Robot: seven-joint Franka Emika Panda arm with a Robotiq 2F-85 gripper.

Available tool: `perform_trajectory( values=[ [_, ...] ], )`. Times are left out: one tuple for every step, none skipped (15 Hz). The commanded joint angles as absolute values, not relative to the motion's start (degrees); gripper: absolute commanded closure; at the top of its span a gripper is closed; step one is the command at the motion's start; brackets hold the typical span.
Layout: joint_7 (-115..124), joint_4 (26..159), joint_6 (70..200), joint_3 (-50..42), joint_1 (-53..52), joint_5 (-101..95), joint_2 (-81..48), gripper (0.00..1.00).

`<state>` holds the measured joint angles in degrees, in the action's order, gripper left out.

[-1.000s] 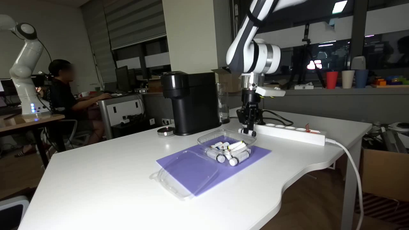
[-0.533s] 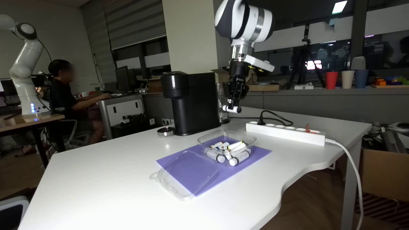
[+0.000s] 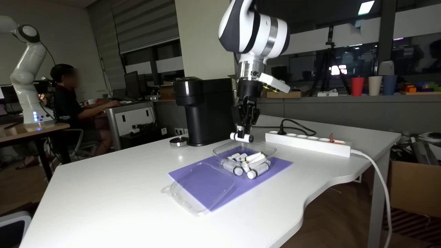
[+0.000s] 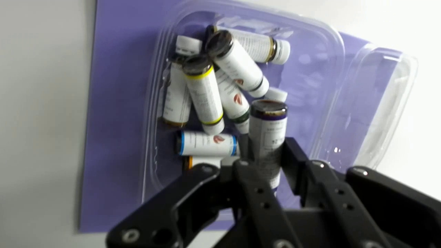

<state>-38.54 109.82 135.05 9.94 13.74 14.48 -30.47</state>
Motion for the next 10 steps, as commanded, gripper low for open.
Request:
perform_trajectory(
  values=[
    [-39.9,113.2,136.6,9.4,12.8,14.8,-30.8,0.56],
    [-40.3,113.5,136.8,9.7,12.9,14.9,-30.6,0.47],
    [-40.3,113.8,137.2,9.8,12.7,14.7,-29.9,0.43],
    [-40.1,114.0,137.3,9.8,12.4,14.5,-28.5,0.35],
    [-40.1,114.2,137.3,9.8,12.3,14.5,-26.8,0.29],
    [-39.6,114.8,137.7,9.5,11.9,14.1,-24.5,0.22],
    [-39.0,115.0,137.5,9.2,11.4,13.6,-22.6,0.15],
    [-38.3,115.2,137.1,8.6,10.9,13.2,-20.6,0.08],
    [-36.0,114.9,135.0,7.3,10.1,11.8,-18.8,0.02],
    [-32.0,114.6,132.6,5.4,8.9,9.5,-17.4,0.01]
  ],
)
